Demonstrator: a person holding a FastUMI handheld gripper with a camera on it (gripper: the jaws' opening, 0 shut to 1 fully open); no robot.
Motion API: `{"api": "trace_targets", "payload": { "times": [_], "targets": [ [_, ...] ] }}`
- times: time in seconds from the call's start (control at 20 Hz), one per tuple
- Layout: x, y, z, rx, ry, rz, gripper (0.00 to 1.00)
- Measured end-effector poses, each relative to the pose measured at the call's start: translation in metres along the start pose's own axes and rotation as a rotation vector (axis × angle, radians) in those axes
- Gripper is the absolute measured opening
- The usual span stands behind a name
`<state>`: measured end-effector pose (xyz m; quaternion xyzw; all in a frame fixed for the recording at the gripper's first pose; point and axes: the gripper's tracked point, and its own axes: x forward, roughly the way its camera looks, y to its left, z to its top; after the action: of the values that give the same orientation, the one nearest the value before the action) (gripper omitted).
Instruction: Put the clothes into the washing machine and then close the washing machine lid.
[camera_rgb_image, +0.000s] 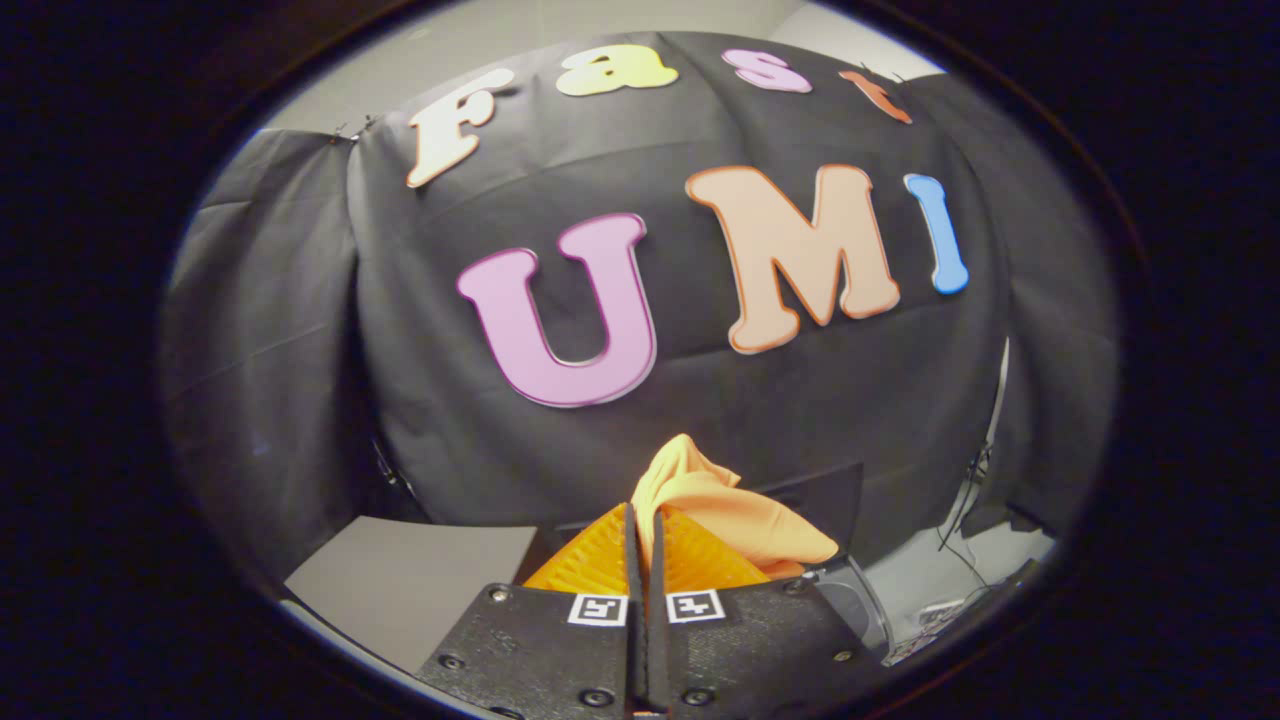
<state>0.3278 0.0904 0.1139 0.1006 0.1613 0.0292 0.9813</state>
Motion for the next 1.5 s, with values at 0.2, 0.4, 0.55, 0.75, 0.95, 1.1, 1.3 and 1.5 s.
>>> {"api": "trace_targets", "payload": {
  "times": [0.2, 0.4, 0.55, 0.75, 0.95, 1.1, 1.3, 1.5],
  "targets": [
    [0.023, -0.035, -0.061, 0.013, 0.084, -0.044, 0.0],
    [0.048, -0.056, -0.122, 0.014, 0.171, -0.072, 0.0],
    [0.059, -0.063, -0.157, 0.003, 0.217, -0.073, 0.01],
    [0.07, -0.072, -0.205, -0.017, 0.267, -0.082, 0.0],
    [0.076, -0.087, -0.258, -0.004, 0.347, -0.109, 0.01],
    [0.08, -0.1, -0.286, 0.004, 0.395, -0.155, 0.01],
    [0.078, -0.121, -0.3, -0.053, 0.438, -0.249, 0.25],
    [0.076, -0.128, -0.295, -0.117, 0.435, -0.274, 0.86]
  ]
}}
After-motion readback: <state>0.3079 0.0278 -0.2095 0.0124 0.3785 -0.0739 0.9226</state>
